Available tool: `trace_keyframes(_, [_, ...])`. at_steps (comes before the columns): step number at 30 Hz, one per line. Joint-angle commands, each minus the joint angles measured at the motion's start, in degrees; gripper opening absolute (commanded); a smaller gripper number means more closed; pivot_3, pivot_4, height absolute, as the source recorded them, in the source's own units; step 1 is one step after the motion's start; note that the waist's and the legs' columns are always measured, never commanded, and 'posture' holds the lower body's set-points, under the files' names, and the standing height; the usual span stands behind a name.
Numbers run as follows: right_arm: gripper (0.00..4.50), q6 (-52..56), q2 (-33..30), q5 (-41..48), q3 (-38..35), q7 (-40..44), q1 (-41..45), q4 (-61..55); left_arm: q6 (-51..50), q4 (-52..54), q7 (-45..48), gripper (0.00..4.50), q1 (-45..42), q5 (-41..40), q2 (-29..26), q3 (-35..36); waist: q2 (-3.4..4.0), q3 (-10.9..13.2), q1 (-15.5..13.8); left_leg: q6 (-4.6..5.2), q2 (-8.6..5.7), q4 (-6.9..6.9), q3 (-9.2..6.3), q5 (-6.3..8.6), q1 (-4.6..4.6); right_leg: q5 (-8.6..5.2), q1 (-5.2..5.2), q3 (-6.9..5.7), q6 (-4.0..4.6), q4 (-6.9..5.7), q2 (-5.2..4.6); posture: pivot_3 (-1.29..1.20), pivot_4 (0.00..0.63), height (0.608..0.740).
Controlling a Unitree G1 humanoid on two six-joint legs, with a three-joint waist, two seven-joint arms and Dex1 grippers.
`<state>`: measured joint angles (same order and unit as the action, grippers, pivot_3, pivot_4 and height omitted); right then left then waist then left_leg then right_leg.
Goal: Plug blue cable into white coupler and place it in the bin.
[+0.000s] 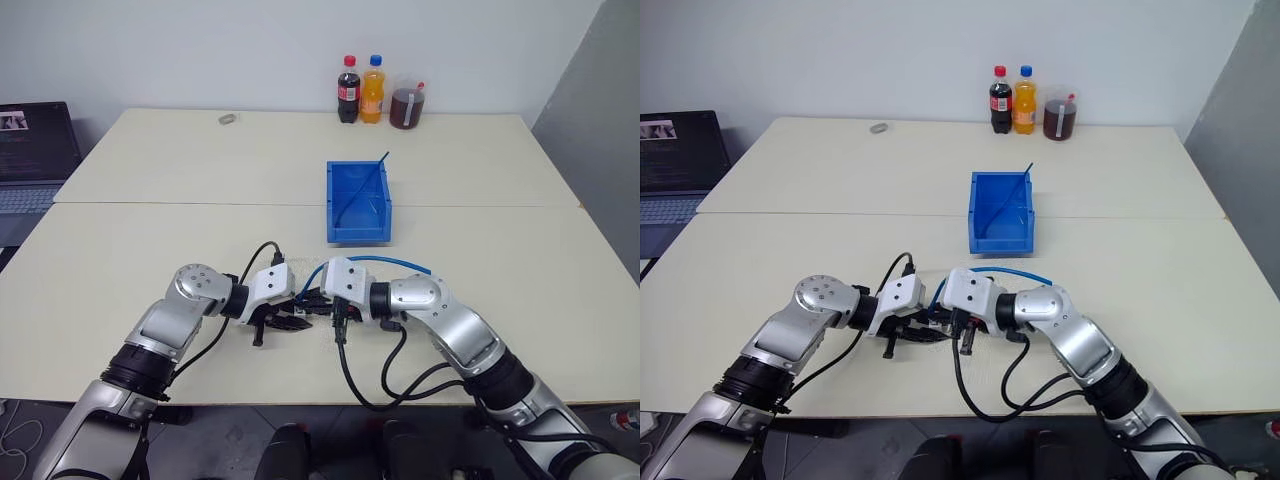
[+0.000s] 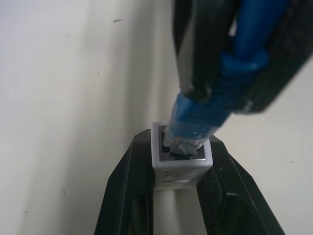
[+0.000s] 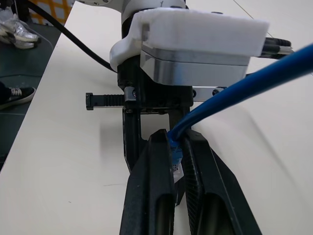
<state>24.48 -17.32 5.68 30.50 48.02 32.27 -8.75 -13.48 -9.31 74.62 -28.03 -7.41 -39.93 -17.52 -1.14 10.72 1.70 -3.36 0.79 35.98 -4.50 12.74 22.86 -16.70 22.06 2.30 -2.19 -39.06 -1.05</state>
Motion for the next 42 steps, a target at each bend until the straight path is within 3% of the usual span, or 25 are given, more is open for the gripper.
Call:
trace_keyframes(1, [0.01,0.65,-0.6,-0.67,2.11,2.99,0.1,0.66,-0.72,-0.76,-0.1,0.81,0.23,1.43,0.95,-1.48,0.0,-0.02,-0.01,0.0,0.0,0.01,0.0,0.0,0.0,0.0,-0.01,0.0,0.0,0.0,0.0,0.0,0.15,0.74])
trace_keyframes(20, [0.0,-1.68,1.65,-2.32,2.89,8.35,4.16,13.31,-0.07,0.1,0.25,0.81,0.78,1.53,1.36,-1.26,0.15,-0.23,0.0,0.01,-0.01,0.0,0.0,0.0,-0.13,0.0,-0.11,0.0,-0.01,-0.01,-0.01,0.0,0.15,0.74])
trace_keyframes(33, [0.0,-4.27,-0.19,-4.13,3.53,9.9,2.92,14.48,0.07,0.17,-0.07,0.81,1.15,1.4,1.39,-0.72,0.26,-0.35,0.0,0.01,-0.02,0.0,-0.01,0.0,-0.31,-0.03,-0.31,0.0,-0.08,0.01,-0.01,0.0,0.15,0.74])
trace_keyframes(42, [0.0,-2.14,3.48,-4.09,4.37,10.19,4.7,15.6,-0.21,0.9,-0.15,0.81,1.77,1.34,1.4,-0.39,0.29,-0.43,0.2,0.01,0.01,-0.02,0.0,0.0,-0.39,-0.05,-0.34,0.01,-0.09,0.01,0.0,0.0,0.15,0.74])
